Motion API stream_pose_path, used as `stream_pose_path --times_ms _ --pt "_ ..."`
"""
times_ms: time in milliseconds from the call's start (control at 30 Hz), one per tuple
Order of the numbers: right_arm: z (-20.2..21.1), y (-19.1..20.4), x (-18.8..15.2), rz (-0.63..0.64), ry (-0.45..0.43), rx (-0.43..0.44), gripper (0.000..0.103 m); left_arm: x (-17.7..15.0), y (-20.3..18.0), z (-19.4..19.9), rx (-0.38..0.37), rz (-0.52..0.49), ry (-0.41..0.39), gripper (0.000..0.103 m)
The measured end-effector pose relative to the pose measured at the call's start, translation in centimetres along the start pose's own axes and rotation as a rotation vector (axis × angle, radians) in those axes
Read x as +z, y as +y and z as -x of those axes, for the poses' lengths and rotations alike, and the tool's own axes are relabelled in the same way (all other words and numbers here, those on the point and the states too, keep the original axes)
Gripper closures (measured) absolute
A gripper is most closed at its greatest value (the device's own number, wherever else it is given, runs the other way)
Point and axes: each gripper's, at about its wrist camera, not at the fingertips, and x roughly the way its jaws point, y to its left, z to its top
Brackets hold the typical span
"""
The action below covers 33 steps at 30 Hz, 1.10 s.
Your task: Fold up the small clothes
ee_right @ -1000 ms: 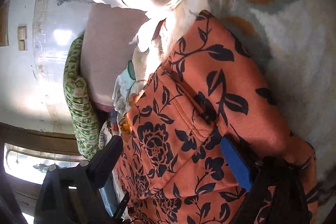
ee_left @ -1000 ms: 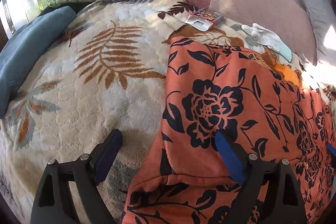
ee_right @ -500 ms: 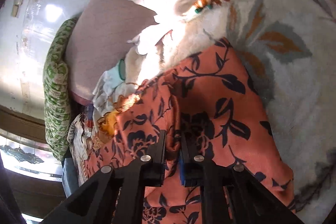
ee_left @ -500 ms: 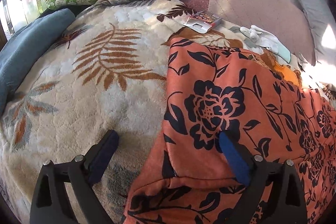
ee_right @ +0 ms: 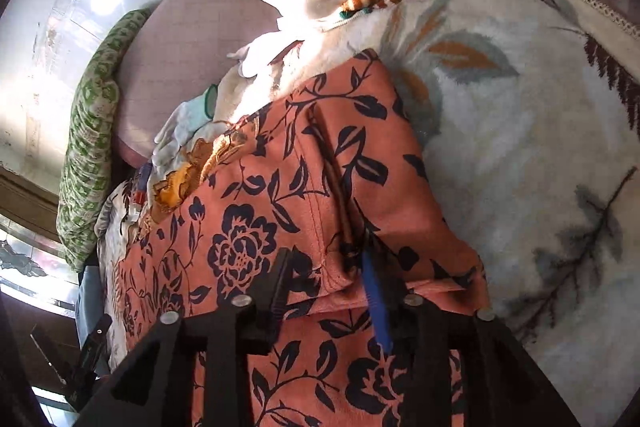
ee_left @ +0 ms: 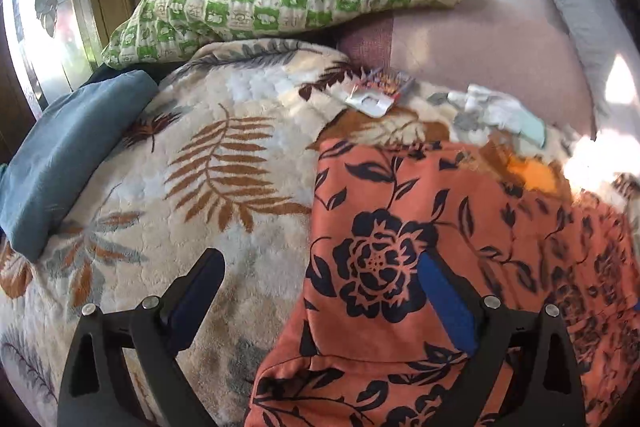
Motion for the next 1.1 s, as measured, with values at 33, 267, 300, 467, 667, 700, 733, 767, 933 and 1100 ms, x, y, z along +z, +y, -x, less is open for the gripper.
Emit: stream_pose_path --times_ms 33,267,300,467,667,700,733,767,933,1100 --pt "1.0 0.1 0.1 -0.002 -0.026 0.007 0.045 -0.4 -0.5 -1.5 0.032 -0.04 0.055 0.006" --pt "2.4 5.3 2.1 0.106 -0.068 0.191 0.036 -1.4 0.3 -2.7 0.029 -0.02 0.062 0.001" --pt "1.2 5.1 2.2 0.087 -0.047 0.205 0.035 -1.4 0.6 -2.8 0.014 -0.007 0.066 0.001" --pt "-3.5 1.0 1.8 -0.084 0.025 0.139 0.037 -1.4 2.5 -0.8 -0.053 0.075 0.011 0.003" --pt "-0.4 9.8 2.3 0.118 0.014 0.219 0.035 -2.8 5.8 1.4 -0.088 0.175 -0.033 0.003" --pt "-0.7 11.7 1.8 0.134 0.044 0.274 0.034 -3.1 6.7 1.9 -0.104 0.221 -0.046 0.003" --pt "-1.3 13.8 1.2 0.157 0.088 0.34 0.034 -3.4 7.7 2.8 -0.109 0.261 -0.083 0.003" --pt "-2.2 16.0 0.3 0.178 0.13 0.396 0.034 -3.7 8.6 3.7 -0.105 0.287 -0.125 0.003" --pt "-10.4 24.8 -3.6 0.141 0.351 0.603 0.034 -4.6 12.4 4.9 -0.092 0.417 -0.2 0.003" --pt "-21.0 27.9 -6.3 0.036 0.453 0.577 0.037 -4.0 14.6 4.4 -0.131 0.501 -0.194 0.003"
